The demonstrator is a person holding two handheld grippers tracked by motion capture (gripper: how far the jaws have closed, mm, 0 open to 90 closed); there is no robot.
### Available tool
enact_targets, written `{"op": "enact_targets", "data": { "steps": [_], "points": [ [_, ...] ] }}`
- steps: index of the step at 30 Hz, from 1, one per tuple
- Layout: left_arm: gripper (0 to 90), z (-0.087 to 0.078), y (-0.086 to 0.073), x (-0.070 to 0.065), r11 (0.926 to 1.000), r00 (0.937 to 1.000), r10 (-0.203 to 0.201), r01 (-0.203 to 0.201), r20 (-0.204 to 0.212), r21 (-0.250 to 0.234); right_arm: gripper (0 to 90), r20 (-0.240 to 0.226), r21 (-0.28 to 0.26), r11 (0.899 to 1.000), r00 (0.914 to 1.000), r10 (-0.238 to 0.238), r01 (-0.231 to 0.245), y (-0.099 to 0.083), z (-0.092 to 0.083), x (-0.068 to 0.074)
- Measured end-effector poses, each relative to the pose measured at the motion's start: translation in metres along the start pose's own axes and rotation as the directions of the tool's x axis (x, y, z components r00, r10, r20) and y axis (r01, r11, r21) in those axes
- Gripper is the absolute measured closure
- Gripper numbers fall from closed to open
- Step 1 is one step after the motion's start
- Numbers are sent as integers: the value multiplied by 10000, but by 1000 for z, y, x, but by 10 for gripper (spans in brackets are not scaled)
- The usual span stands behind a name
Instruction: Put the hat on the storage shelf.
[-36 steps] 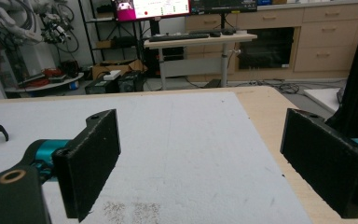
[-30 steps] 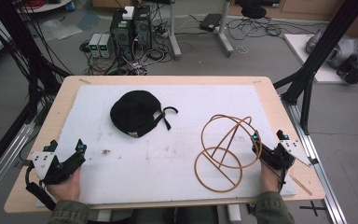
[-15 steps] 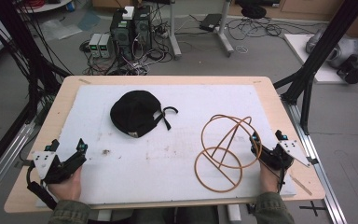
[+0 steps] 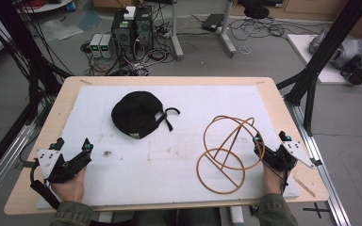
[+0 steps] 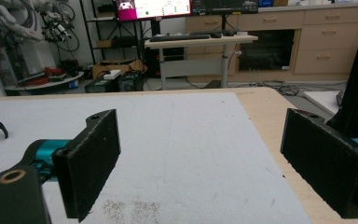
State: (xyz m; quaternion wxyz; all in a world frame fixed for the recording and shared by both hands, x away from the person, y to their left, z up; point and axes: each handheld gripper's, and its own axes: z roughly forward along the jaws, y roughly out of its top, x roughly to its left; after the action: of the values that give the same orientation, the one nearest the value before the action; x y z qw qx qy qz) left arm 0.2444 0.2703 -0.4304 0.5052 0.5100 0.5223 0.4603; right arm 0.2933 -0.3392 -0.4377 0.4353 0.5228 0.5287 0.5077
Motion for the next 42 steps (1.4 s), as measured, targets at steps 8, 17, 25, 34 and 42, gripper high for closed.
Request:
{"op": "enact_targets", "data": {
  "steps": [8, 17, 25, 34, 42],
  "points": [
    [155, 7, 3, -3, 9991, 9993, 360, -362, 90, 235, 110, -94, 53, 9999, 9999, -106, 107, 0, 2, 1],
    [157, 18, 25, -8, 9967, 9963, 747, -759, 415, 298, 110, -150, 35, 10000, 9999, -47, 48, 0, 2, 1],
    [157, 31, 44, -12, 9957, 9951, 879, -891, 442, 256, 110, -275, 44, 9999, 9995, -133, 134, 0, 2, 2],
    [156, 48, 64, -14, 9967, 9962, 775, -784, 386, 203, 110, -338, -3, 10000, 9994, -63, 62, -1, 3, 2],
    [159, 63, 77, -23, 9969, 9943, 660, -694, 836, 377, 110, -418, 57, 9999, 9990, -146, 148, -1, 3, 4]
  ]
}}
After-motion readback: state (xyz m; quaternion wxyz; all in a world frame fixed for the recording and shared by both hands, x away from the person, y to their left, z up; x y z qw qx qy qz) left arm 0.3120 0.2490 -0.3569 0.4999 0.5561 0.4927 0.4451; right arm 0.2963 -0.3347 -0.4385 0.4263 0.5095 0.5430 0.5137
